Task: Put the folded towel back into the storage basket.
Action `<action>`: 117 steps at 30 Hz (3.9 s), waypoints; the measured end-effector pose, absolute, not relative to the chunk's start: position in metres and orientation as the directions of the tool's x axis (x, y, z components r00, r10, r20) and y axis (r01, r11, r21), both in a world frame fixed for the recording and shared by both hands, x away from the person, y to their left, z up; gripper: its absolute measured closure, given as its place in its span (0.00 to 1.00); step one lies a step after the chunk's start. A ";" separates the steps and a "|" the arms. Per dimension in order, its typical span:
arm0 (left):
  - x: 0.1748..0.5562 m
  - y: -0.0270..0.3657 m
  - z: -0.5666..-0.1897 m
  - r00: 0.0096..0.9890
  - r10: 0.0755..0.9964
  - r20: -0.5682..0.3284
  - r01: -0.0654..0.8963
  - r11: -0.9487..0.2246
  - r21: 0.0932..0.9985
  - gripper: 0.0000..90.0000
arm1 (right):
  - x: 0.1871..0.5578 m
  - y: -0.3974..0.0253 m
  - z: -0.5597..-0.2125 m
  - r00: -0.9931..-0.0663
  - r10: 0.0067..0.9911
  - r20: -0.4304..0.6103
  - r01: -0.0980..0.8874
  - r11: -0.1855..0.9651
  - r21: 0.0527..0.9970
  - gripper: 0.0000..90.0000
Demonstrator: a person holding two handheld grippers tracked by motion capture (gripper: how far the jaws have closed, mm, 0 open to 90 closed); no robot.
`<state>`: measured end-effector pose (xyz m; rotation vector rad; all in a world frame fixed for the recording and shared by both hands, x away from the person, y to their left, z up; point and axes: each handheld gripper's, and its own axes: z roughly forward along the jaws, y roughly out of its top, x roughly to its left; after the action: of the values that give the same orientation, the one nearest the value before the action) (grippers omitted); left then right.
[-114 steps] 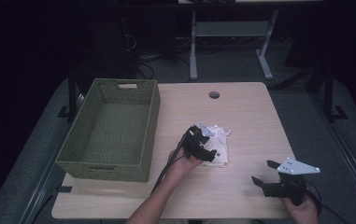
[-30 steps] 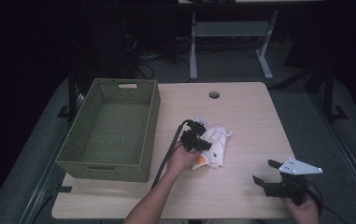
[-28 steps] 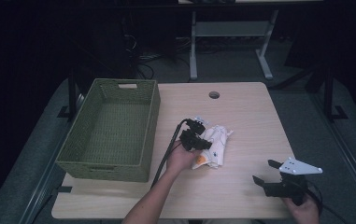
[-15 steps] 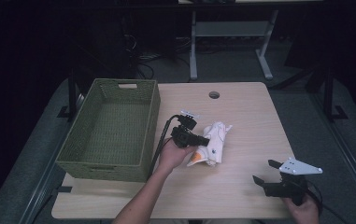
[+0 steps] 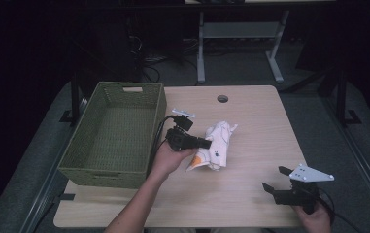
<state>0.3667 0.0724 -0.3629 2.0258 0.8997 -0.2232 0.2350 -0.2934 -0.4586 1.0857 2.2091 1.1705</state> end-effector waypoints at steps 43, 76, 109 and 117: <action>0.370 0.186 -0.311 0.665 0.510 -0.546 0.702 -0.180 0.689 0.91 | 0.242 -0.297 -0.464 -0.570 0.822 0.005 0.475 0.324 0.818 0.16; 0.378 0.290 -0.310 0.588 0.609 -0.532 0.729 -0.115 0.675 0.91 | 0.249 -0.295 -0.468 -0.543 0.839 0.008 0.506 0.320 0.801 0.16; 0.419 0.329 -0.359 0.567 0.725 -0.391 0.775 -0.310 0.550 0.90 | 0.252 -0.299 -0.471 -0.525 0.851 0.012 0.526 0.313 0.790 0.16; 0.424 0.321 -0.362 0.566 0.812 -0.146 0.735 -0.416 0.536 0.60 | 0.252 -0.299 -0.471 -0.528 0.849 0.014 0.527 0.315 0.790 0.16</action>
<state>0.4235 0.3211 -0.3617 2.2463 1.2349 0.1820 0.2517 -0.2988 -0.4713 1.2216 2.1807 1.0781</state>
